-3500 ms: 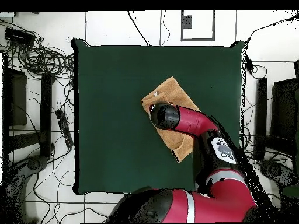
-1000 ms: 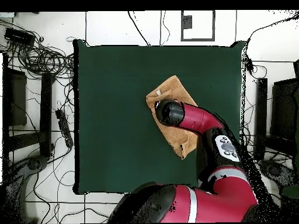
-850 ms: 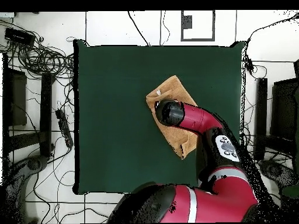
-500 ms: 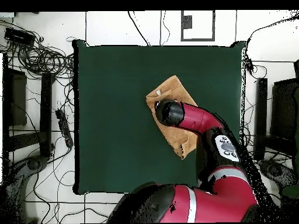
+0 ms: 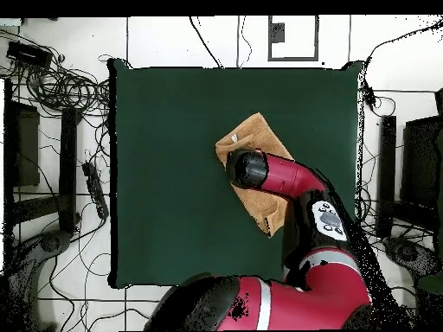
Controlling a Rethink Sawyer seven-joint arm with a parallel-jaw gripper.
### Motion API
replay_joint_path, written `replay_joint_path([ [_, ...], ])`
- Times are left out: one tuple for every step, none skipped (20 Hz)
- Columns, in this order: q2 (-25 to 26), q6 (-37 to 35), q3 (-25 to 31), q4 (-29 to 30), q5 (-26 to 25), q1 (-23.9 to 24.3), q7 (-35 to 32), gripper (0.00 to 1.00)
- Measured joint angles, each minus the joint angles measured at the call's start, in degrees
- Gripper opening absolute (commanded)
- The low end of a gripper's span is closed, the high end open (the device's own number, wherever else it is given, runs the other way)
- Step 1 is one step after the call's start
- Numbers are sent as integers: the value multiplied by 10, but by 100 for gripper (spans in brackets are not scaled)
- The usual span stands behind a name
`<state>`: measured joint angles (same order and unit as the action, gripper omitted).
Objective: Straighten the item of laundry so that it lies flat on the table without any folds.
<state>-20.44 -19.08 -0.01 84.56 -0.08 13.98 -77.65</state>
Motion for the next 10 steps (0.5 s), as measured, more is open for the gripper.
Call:
replay_joint_path([
  [-4,0,-3,4,4,-3,0,0],
  [-8,0,-4,8,6,-6,0,0],
  [-15,0,-6,15,10,-9,0,0],
  [-19,0,-8,18,11,-10,0,0],
  [-23,0,-9,22,13,-12,0,0],
  [-28,0,-11,27,16,-13,0,0],
  [-32,0,-12,30,17,-14,0,0],
  [-39,0,-13,36,20,-15,0,0],
  [-42,0,-14,39,22,-16,0,0],
  [-46,0,-15,43,25,-16,0,0],
])
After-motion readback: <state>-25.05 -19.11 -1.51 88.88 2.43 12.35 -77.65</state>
